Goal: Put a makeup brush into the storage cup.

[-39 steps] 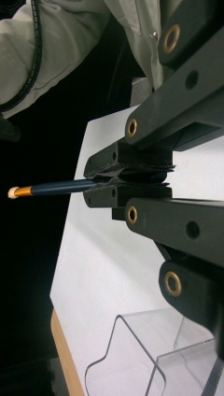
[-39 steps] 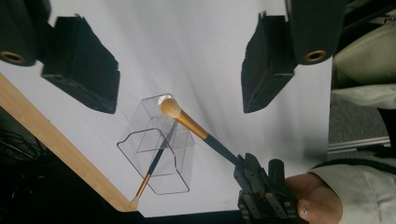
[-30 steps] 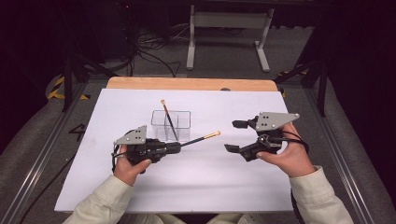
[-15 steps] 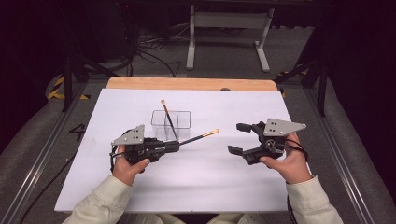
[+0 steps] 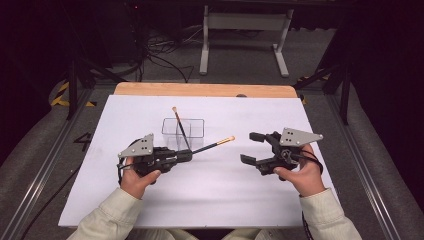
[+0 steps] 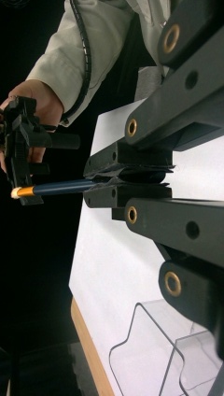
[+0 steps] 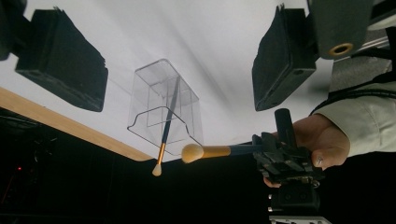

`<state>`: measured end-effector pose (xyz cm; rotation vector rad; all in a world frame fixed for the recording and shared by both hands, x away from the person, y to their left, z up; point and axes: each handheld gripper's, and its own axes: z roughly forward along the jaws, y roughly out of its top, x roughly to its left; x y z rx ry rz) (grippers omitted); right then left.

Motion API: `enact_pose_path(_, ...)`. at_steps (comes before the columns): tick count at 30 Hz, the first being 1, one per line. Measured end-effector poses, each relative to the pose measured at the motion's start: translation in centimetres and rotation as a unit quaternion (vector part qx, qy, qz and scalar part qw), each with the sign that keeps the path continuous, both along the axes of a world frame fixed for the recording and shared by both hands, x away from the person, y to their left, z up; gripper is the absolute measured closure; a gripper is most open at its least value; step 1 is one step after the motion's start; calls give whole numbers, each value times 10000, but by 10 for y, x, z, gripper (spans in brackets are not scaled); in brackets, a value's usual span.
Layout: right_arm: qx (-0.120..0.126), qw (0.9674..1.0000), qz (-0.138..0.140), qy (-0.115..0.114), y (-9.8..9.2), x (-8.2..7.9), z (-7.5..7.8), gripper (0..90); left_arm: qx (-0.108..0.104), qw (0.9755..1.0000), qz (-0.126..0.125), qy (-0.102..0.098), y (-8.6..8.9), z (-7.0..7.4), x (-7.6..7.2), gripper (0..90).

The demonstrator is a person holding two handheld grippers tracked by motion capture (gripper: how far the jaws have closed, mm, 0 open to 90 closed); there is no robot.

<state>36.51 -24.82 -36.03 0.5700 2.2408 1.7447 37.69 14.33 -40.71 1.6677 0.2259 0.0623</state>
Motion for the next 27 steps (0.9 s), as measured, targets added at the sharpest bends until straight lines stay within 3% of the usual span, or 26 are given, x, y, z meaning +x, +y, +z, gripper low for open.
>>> enact_pose_path(5, 110, 9999, 8, 65, 9, 2, -6, 214, -24, 10000, 15, -32, -1, 0, -1, 843)
enact_pose_path(27, 362, 9977, 503, 275, 53, 12, -18, 467, -34, 10000, -46, -37, -5, 0, -3, 844)
